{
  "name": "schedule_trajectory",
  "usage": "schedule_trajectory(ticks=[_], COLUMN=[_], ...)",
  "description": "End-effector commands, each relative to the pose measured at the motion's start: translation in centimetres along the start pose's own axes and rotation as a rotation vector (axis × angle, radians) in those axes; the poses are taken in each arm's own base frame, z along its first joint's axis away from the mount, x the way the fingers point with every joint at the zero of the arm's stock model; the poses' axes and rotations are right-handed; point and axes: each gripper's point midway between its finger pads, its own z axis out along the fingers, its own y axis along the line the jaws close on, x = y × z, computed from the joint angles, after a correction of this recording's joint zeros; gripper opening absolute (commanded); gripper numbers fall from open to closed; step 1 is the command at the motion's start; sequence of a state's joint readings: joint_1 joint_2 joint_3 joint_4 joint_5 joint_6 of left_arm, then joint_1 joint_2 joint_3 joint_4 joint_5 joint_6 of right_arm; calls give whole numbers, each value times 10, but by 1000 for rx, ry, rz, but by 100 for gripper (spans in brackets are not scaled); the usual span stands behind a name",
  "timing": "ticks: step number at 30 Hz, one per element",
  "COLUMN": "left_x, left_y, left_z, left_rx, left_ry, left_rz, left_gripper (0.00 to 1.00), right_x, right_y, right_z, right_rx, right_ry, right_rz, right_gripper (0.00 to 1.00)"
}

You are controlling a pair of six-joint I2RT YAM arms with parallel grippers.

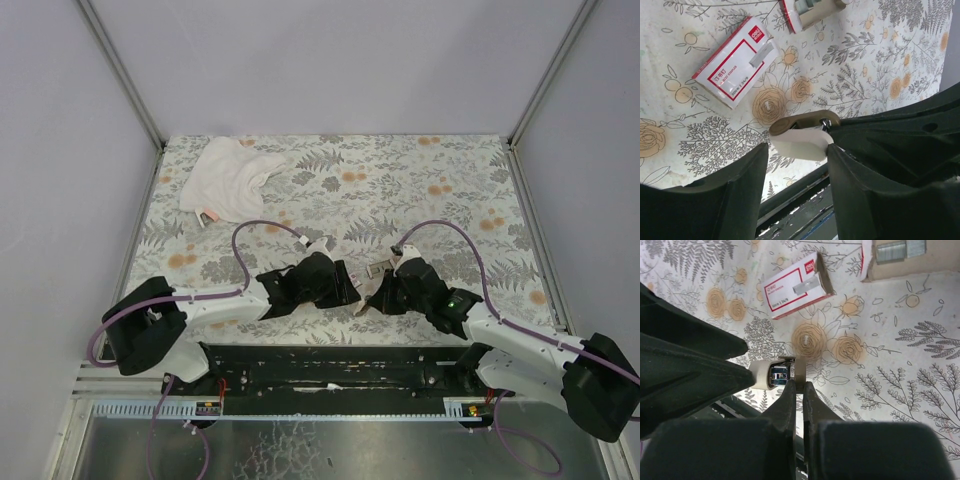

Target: Load the staples into the stapler

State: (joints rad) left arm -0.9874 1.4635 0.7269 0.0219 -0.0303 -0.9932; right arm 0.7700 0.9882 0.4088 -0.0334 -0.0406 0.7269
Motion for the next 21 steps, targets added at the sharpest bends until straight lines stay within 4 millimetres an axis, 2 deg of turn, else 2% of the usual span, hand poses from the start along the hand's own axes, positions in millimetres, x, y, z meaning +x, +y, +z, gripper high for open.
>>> schedule_trajectory(ticks=[1,7,9,16,21], left_x=[14,17,13,-16,-11], left_y=[24,37,28,-26,-40], left_z=[-1,-4,-5,-6,5], left_rx=[-50,-76,-45,75,85], left_ry=[33,26,16,-58,-39], left_rz=[6,1,4,31,66], left_gripper=[48,47,48,51,52], right_x=[-23,-24,-24,-25,-26], right_y=[5,5,6,6,8], right_z=[0,1,1,2,3], right_rx=[31,31,25,27,26], right_ry=[-78,-84,-81,-77,-73], right_rz=[45,51,46,24,17], right_gripper=[0,0,0,0,0])
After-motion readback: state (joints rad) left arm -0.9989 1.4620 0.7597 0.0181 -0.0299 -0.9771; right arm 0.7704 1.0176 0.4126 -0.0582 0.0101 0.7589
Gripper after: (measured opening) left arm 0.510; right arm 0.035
